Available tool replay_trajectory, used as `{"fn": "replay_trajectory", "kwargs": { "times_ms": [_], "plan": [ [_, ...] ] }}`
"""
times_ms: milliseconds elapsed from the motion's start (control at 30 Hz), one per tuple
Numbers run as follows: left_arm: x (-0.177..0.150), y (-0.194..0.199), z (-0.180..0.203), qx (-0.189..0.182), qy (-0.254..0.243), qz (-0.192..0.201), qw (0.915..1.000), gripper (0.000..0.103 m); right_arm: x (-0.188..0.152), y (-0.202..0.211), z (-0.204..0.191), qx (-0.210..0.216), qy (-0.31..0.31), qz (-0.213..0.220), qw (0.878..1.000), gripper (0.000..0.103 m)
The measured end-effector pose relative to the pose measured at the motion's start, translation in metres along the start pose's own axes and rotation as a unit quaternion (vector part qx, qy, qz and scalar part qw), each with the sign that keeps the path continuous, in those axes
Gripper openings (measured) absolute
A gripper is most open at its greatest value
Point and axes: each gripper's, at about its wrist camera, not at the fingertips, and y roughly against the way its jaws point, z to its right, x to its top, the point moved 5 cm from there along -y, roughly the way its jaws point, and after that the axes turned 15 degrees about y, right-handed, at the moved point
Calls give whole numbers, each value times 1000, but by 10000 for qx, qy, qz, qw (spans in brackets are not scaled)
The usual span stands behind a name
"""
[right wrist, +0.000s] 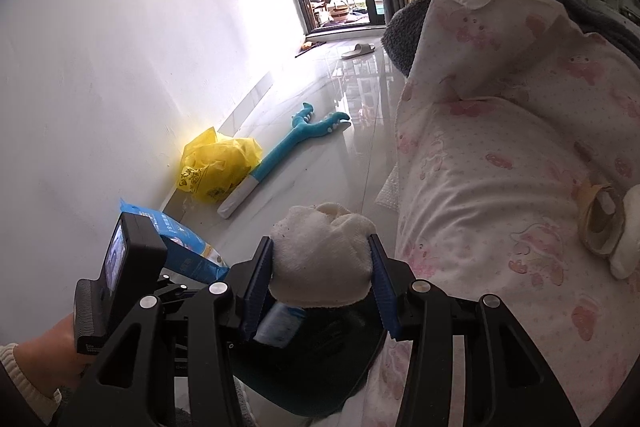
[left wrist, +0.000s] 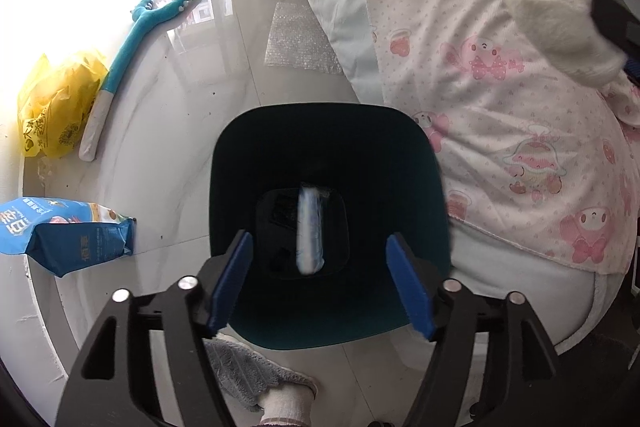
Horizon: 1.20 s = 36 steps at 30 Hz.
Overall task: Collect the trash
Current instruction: 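Carry both items over the teal bin and open both grippers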
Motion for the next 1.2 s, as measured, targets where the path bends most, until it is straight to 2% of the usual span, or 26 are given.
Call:
{"fn": "replay_trajectory", "kwargs": {
  "times_ms": [133,400,567,800,1000,1200],
  "plan": [
    [2,11,-7,-14,49,196,9998,78,0,-13,-8,43,33,-129,9999,48],
    [22,50,-30,-187,437,1070,9931,84,-14,-47,-15,36,101,-555,9984,48],
    [34,76,-38,-324,607,1601,9847,84,-28,-70,-18,89,34,-840,9964,48],
    [45,111,-32,-551,503,2281,9708,80,-45,-95,-29,78,136,-1253,9920,48],
    [50,138,-22,-719,496,2750,9575,80,-64,-113,-35,44,217,-1672,9857,48],
    [49,153,-5,-741,239,3109,9472,78,-71,-120,-44,16,322,-1789,9833,52]
  ]
}}
